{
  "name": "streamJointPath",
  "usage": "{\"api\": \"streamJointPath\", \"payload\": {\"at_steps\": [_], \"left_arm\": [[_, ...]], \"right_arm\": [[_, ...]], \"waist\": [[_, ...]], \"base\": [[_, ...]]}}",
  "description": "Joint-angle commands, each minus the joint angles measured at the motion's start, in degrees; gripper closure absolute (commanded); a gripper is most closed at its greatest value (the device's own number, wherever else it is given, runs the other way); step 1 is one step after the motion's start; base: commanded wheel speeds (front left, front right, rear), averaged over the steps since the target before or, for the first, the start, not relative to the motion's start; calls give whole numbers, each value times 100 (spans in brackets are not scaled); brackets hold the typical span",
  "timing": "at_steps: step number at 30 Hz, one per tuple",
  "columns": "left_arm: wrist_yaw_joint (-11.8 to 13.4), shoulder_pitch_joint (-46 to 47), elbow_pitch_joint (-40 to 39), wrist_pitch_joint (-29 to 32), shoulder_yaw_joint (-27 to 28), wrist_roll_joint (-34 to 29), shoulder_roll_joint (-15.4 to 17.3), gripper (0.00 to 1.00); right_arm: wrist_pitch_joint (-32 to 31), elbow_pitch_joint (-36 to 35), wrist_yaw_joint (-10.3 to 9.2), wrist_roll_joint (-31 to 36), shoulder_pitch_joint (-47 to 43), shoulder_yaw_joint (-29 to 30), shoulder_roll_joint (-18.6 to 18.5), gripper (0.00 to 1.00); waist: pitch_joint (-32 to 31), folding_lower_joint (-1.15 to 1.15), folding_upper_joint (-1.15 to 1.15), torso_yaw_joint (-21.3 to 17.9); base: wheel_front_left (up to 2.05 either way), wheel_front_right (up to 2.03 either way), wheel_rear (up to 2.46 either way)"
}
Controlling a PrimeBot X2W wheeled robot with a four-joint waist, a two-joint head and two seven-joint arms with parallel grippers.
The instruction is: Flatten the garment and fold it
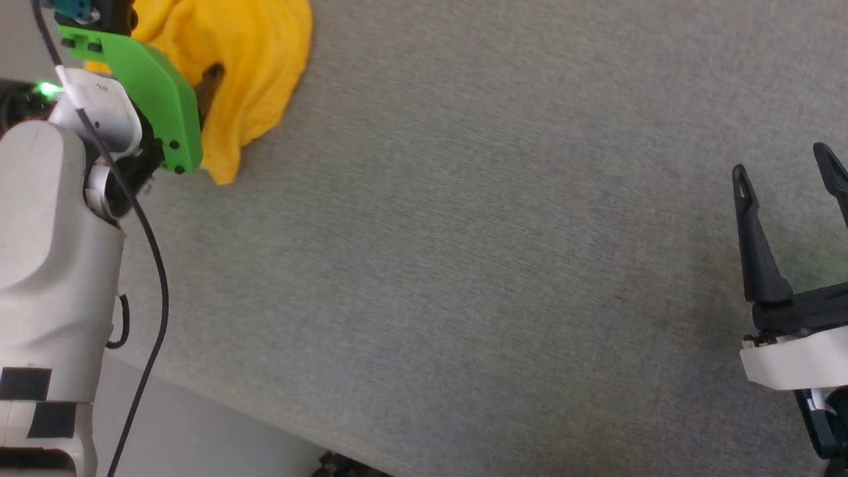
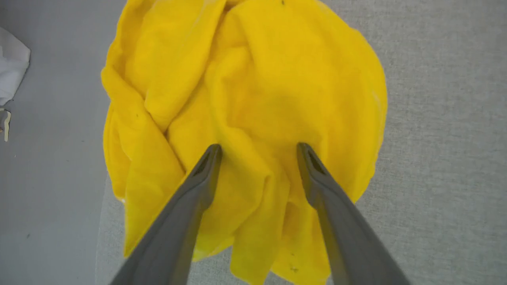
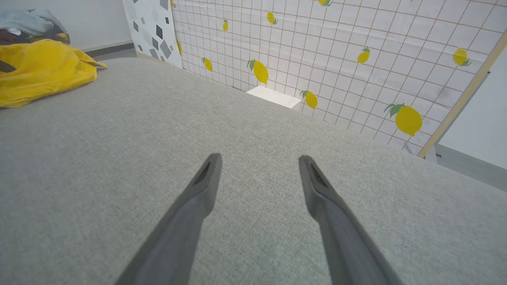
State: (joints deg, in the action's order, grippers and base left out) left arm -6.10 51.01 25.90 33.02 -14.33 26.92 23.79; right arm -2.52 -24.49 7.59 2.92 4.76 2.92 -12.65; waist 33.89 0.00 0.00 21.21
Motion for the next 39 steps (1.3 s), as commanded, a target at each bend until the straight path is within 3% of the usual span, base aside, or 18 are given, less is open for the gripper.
{"api": "streamJointPath", "payload": {"at_steps": [1,4,5,6,7,18,29,39], "left_arm": [[82,-113,16,173,-25,30,37,0],[139,-233,-29,399,-93,3,100,0],[164,-280,-51,438,-100,-3,123,40],[170,-311,-83,430,-104,-11,143,93],[180,-344,-106,433,-111,-25,174,100],[158,-348,-357,442,129,209,479,100],[149,-37,-843,-176,596,212,1044,100],[141,750,-1280,-404,563,120,1056,100]], "right_arm": [[6,-43,-10,-56,71,6,-27,0],[12,-42,-10,-75,89,23,-34,0],[14,-37,-10,-82,98,27,-38,0],[13,-34,-10,-87,107,27,-41,0],[12,-29,-10,-91,120,27,-45,0],[205,277,-10,-117,196,-13,132,0],[606,808,-10,-101,165,-29,600,0],[962,1303,-10,-119,-57,173,919,0]], "waist": [[195,0,0,-178],[223,0,0,-216],[229,0,0,-229],[232,0,0,-238],[232,0,0,-250],[-251,0,0,-302],[-1187,0,0,-475],[-2126,0,0,-648]], "base": [[0,0,0],[0,0,0],[0,0,0],[0,0,0],[0,0,0],[0,0,0],[0,0,0],[0,0,0]]}}
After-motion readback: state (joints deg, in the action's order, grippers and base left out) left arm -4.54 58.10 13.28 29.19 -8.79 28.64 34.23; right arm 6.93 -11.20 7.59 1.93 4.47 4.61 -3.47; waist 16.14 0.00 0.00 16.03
